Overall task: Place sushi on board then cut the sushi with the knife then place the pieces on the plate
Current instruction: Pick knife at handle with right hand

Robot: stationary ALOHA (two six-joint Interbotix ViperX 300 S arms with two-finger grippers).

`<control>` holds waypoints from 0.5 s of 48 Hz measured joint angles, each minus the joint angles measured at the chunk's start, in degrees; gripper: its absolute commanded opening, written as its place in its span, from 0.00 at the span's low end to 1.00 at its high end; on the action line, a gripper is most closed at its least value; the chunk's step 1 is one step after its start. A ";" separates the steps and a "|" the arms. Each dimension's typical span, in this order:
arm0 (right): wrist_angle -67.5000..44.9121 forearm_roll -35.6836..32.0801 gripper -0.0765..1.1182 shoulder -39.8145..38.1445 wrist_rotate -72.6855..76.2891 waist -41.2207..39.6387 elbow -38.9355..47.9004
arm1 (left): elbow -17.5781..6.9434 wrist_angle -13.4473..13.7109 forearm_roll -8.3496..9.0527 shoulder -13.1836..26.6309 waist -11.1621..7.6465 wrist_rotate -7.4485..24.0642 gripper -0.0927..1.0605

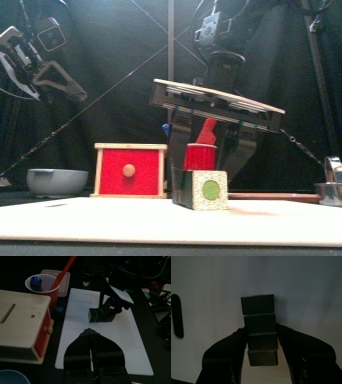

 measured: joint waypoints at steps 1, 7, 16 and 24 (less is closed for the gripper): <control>0.26 0.00 0.75 0.00 0.00 0.18 0.00 | 0.00 0.00 0.00 0.00 -0.09 0.00 0.07; 0.88 -0.62 0.75 -0.09 0.00 0.26 0.00 | 0.00 0.00 0.00 0.00 -0.09 0.00 0.07; -0.44 -1.76 0.78 -0.09 -0.18 0.35 0.09 | 0.00 0.00 0.00 0.00 -0.09 -0.09 0.07; -1.67 -1.76 0.84 -0.09 -1.14 0.35 0.62 | 0.18 0.00 0.00 -0.09 -0.09 -0.09 0.07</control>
